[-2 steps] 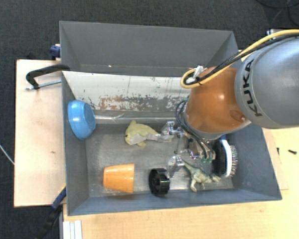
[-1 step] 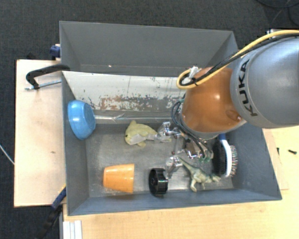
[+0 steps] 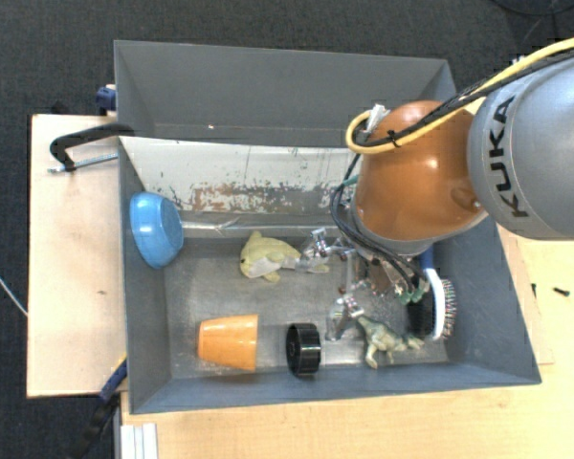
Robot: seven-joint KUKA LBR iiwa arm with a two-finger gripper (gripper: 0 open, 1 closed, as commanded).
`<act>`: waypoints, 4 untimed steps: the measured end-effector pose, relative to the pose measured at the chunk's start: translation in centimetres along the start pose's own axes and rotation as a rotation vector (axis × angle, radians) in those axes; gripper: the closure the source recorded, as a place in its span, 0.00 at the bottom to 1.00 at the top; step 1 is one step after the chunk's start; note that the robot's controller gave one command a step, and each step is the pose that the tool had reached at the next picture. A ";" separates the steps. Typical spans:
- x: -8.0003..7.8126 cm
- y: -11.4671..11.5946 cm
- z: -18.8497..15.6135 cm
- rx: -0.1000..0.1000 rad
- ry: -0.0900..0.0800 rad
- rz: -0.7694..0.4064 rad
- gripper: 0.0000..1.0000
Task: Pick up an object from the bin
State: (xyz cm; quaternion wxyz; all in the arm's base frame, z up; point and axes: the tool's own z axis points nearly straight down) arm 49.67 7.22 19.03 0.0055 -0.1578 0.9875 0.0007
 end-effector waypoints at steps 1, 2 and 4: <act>-4.2 -6.8 5.7 0.002 0.007 0.134 0.00; -10.0 -1.2 12.0 0.002 0.001 0.194 0.00; -9.8 -0.5 -1.8 0.001 -0.004 0.167 1.00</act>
Offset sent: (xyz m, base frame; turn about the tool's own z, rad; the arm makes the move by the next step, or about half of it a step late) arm 0.0602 -0.0495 -0.0557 0.1291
